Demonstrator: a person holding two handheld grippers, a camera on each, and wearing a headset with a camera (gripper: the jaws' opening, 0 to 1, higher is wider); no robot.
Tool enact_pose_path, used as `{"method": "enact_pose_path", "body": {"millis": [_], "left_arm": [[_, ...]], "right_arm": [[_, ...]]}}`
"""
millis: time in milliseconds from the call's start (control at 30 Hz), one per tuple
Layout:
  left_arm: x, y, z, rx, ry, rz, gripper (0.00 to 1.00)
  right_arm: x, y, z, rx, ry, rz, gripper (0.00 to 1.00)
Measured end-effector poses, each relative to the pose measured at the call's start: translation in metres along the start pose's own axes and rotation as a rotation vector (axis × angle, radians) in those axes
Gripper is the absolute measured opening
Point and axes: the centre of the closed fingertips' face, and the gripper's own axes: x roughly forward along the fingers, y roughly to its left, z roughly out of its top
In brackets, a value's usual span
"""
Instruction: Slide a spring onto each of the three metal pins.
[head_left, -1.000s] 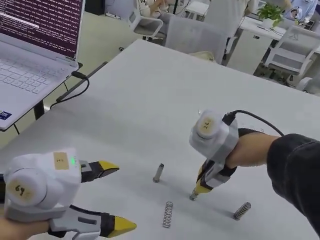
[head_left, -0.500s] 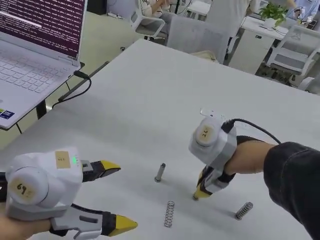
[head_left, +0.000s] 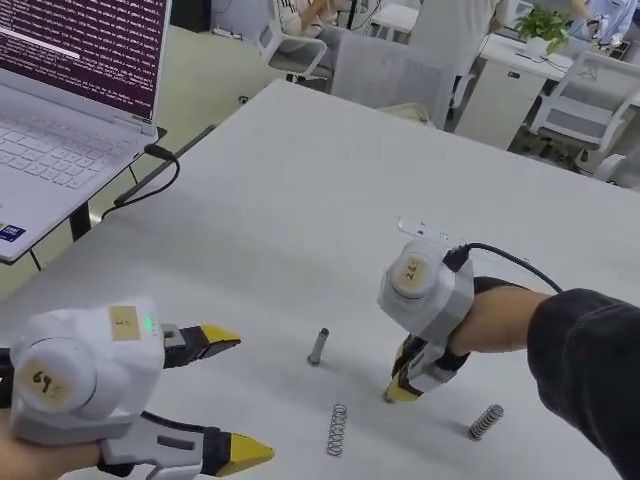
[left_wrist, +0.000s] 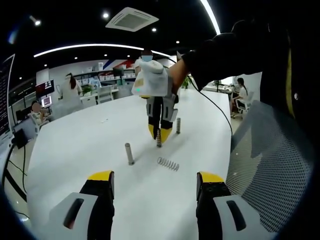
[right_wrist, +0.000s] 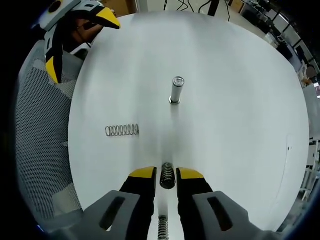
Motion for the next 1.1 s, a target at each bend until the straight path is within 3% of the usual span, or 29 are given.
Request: {"method": "enact_pose_path", "body": {"millis": [733, 1100], "left_arm": [[0.002, -0.004, 0.002, 0.004, 0.009, -0.017, 0.62], [0.002, -0.006, 0.003, 0.007, 0.010, -0.019, 0.61]], "right_arm": [[-0.022, 0.004, 0.014, -0.068, -0.082, -0.052, 0.22], [-0.029, 0.027, 0.029, -0.152, -0.120, -0.048, 0.24]]}}
